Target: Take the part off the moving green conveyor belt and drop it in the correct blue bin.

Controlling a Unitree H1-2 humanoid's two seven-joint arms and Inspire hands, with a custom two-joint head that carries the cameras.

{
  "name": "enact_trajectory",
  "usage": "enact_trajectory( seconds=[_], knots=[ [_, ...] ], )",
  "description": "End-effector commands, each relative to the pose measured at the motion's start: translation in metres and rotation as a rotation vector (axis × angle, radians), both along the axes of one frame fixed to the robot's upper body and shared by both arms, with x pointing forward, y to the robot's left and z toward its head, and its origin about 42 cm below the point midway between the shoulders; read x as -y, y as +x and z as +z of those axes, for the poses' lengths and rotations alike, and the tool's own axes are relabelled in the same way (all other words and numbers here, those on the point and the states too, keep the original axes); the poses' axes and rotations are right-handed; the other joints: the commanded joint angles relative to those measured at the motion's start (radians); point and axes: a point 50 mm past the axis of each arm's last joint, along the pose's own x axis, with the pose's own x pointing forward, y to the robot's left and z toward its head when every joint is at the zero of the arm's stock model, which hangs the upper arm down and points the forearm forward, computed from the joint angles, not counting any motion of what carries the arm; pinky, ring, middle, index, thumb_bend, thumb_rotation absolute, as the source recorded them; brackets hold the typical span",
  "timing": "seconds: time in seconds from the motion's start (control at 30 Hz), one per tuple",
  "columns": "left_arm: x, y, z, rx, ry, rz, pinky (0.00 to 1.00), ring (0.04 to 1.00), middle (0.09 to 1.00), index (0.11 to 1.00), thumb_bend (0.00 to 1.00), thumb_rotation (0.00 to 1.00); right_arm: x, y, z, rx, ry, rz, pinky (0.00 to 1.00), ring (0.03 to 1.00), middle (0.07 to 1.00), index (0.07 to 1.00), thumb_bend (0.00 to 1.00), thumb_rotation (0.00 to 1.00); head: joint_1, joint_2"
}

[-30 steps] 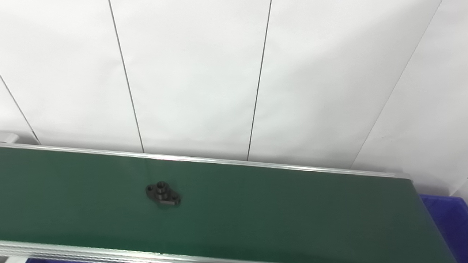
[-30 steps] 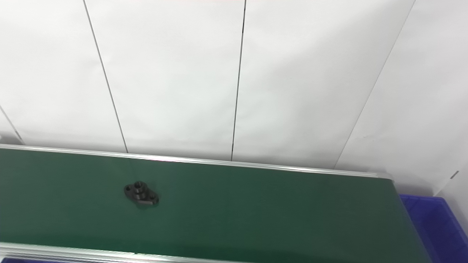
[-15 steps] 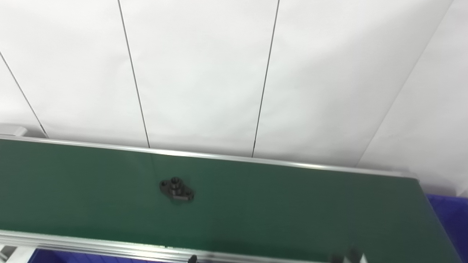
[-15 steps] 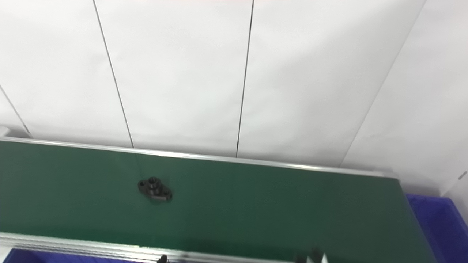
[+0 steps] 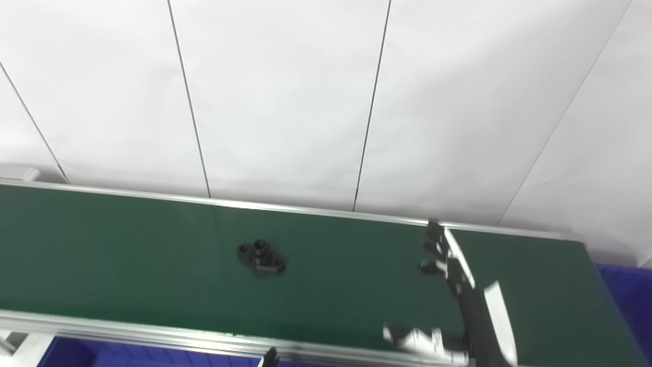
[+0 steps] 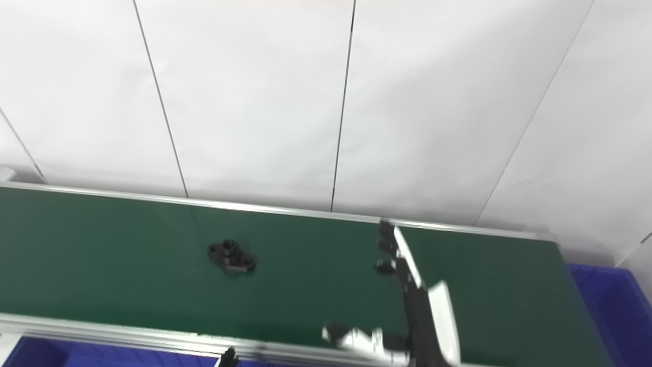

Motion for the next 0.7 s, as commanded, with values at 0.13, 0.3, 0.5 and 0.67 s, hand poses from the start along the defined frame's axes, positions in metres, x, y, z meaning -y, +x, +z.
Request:
enact_trajectory(
  seconds=[0.13, 0.3, 0.5, 0.67],
  knots=[
    [0.001, -0.003, 0.010, 0.024, -0.019, -0.005, 1.00, 1.000, 1.000, 1.000, 0.70, 0.95, -0.010, 0.031, 0.012, -0.024, -0.118, 0.008, 0.72, 0.853, 0.910, 0.964, 0.98, 0.54, -0.007, 0.011],
    [0.004, -0.003, 0.010, 0.025, -0.017, -0.009, 1.00, 1.000, 1.000, 1.000, 0.70, 0.93, -0.021, 0.059, 0.020, -0.030, -0.239, 0.001, 0.61, 0.796, 0.881, 0.952, 0.97, 0.56, 0.004, 0.014],
    [0.008, -0.004, 0.009, 0.033, -0.002, -0.023, 1.00, 1.000, 1.000, 1.000, 0.70, 0.93, -0.034, 0.089, 0.022, -0.064, -0.285, 0.010, 0.61, 0.808, 0.909, 0.949, 0.99, 0.54, 0.018, 0.012],
    [0.012, -0.004, 0.009, 0.035, -0.017, -0.019, 1.00, 1.000, 1.000, 1.000, 0.70, 0.90, -0.046, 0.113, 0.019, -0.074, -0.372, 0.009, 0.61, 0.797, 0.895, 0.929, 1.00, 0.57, 0.026, 0.008]
  ],
)
